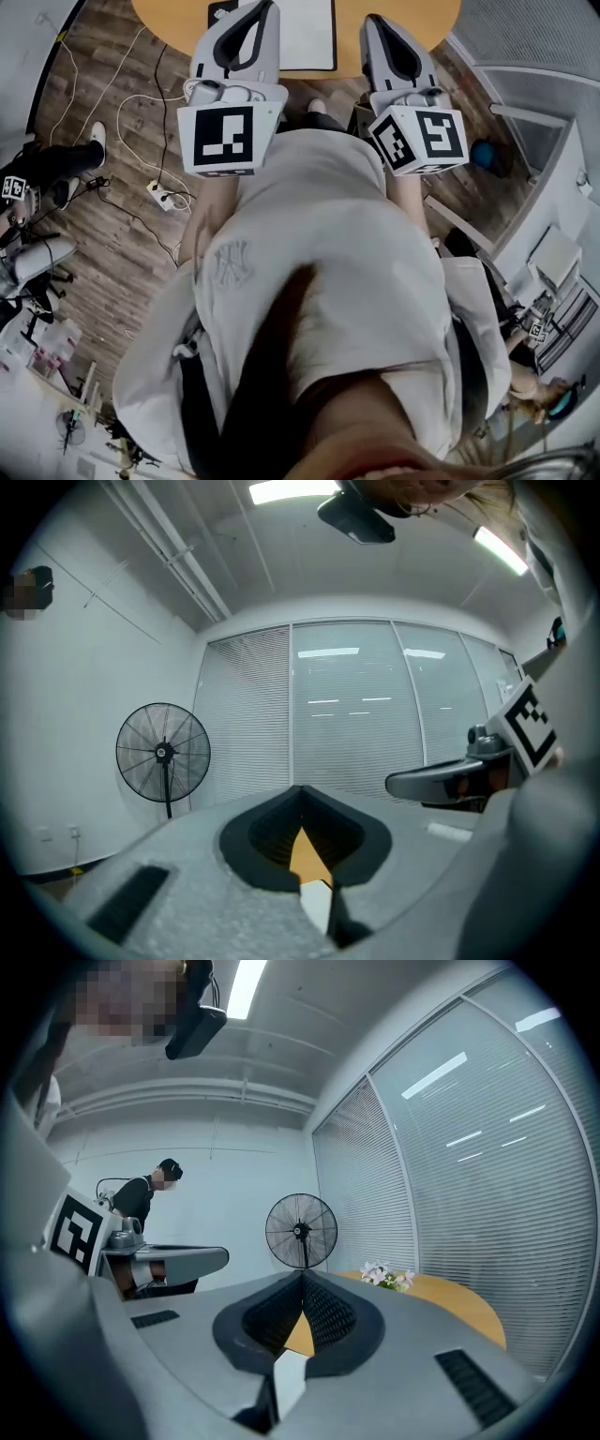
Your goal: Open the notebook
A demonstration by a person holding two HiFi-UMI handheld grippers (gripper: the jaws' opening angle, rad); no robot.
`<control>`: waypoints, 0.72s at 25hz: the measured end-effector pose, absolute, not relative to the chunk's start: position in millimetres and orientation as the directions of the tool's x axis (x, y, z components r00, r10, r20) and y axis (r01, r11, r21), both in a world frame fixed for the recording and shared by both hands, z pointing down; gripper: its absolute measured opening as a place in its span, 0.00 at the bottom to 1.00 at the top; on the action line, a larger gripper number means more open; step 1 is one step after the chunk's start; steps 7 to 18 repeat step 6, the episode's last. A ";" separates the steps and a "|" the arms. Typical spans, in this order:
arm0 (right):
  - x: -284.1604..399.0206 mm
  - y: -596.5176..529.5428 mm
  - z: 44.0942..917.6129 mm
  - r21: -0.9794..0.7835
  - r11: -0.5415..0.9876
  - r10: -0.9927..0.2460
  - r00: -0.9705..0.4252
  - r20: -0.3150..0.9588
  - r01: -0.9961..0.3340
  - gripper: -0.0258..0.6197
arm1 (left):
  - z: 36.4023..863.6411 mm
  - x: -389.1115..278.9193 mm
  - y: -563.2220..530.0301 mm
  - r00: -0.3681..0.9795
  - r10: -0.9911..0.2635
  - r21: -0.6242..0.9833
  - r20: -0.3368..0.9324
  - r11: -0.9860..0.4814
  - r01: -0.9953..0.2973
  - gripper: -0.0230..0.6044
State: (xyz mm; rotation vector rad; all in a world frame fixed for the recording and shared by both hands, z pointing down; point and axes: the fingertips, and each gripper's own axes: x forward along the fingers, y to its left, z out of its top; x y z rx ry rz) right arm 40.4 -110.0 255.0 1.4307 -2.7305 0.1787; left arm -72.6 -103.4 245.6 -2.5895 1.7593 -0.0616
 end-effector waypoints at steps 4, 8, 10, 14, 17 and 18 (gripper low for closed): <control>40.6 -121.3 252.6 -0.070 0.570 -0.816 -0.574 0.069 -0.819 0.04 | 242.4 -73.9 -109.4 0.345 -0.938 -0.033 0.009 -0.345 -0.938 0.06; 41.6 -125.2 253.5 -0.062 0.574 -0.814 -0.577 0.061 -0.816 0.04 | 241.4 -73.8 -111.1 0.332 -0.943 -0.021 0.005 -0.333 -0.943 0.06; 41.6 -125.2 253.5 -0.062 0.574 -0.814 -0.577 0.061 -0.816 0.04 | 241.4 -73.8 -111.1 0.332 -0.943 -0.021 0.005 -0.333 -0.943 0.06; 41.6 -125.2 253.5 -0.062 0.574 -0.814 -0.577 0.061 -0.816 0.04 | 241.4 -73.8 -111.1 0.332 -0.943 -0.021 0.005 -0.333 -0.943 0.06; 41.6 -125.2 253.5 -0.062 0.574 -0.814 -0.577 0.061 -0.816 0.04 | 241.4 -73.8 -111.1 0.332 -0.943 -0.021 0.005 -0.333 -0.943 0.06; 41.6 -125.2 253.5 -0.062 0.574 -0.814 -0.577 0.061 -0.816 0.04 | 241.4 -73.8 -111.1 0.332 -0.943 -0.021 0.005 -0.333 -0.943 0.06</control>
